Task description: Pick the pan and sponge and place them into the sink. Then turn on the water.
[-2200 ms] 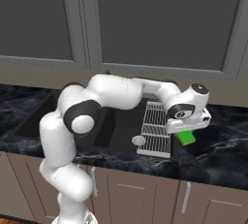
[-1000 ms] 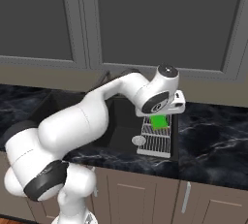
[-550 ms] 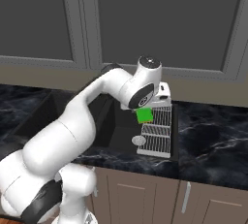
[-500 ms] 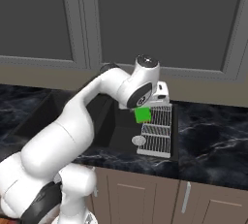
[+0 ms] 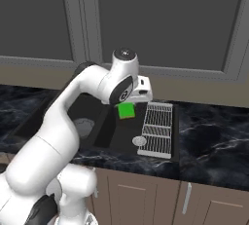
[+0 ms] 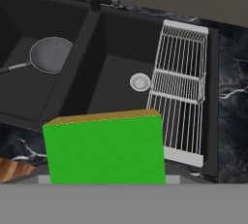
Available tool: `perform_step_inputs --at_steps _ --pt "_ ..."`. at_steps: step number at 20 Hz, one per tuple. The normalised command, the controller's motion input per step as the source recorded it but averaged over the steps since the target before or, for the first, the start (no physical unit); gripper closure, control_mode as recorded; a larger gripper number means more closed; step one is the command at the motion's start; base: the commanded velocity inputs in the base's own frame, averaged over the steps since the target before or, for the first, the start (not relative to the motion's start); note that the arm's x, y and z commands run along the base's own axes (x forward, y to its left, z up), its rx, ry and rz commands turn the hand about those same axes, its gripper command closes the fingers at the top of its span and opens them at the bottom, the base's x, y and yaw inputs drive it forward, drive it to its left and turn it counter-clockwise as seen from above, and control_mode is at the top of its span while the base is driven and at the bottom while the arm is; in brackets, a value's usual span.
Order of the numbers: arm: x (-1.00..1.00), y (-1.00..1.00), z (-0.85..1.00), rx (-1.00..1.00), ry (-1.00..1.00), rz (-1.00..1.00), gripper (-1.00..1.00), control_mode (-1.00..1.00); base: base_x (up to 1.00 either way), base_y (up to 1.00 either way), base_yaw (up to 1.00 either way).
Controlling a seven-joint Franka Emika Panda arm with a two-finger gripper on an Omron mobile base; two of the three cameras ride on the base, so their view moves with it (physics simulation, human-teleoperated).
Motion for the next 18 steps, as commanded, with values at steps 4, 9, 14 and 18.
perform_step_inputs --at_steps 4,9,14,18 --pt "-0.12 0.5 0.24 0.01 0.0 -0.02 1.0 -1.0 0.0 0.0 0.0" --pt "-0.11 0.55 0.23 0.0 0.0 -0.01 1.0 -1.0 0.0 0.0 0.0" --pt "-0.08 0.58 0.18 0.0 0.0 0.0 1.0 -1.0 0.0 0.0 0.0" --pt "-0.03 0.59 0.15 0.01 0.0 0.0 1.0 -1.0 0.0 0.0 0.0"
